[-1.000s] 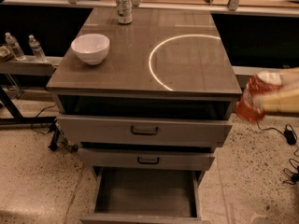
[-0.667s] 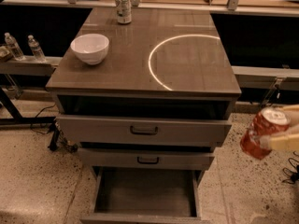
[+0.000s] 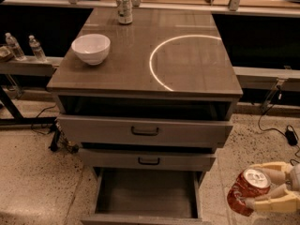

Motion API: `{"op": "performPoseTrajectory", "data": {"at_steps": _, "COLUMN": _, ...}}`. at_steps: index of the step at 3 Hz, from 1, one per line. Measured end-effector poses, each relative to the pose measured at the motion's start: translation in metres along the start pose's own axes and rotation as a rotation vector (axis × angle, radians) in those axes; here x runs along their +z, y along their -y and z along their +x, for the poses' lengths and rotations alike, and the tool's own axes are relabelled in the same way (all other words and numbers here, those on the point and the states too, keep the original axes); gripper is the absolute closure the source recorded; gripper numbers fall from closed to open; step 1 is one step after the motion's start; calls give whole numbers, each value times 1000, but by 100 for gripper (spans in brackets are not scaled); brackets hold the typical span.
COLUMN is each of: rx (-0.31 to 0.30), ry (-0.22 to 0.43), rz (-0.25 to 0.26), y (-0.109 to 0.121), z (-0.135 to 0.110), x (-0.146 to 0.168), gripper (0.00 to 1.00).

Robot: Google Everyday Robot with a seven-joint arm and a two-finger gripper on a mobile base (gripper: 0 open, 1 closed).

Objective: Place coke can into bottom drawer

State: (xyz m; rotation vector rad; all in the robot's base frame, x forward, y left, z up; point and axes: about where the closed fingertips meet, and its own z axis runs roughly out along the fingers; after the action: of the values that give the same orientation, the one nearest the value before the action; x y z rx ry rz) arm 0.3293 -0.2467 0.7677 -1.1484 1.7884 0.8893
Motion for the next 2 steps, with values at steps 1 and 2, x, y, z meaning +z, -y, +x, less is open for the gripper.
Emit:
{"op": "performPoseTrajectory", "data": {"at_steps": 1, "rx": 0, "ry": 12, "rz": -6, "y": 0, "z": 3, "x": 5, "gripper": 100}}
{"op": "performPoseTrajectory", "data": {"at_steps": 2, "rx": -2, "ry": 57, "rz": -26, "y": 1, "z": 14, "x": 22, "gripper": 100}}
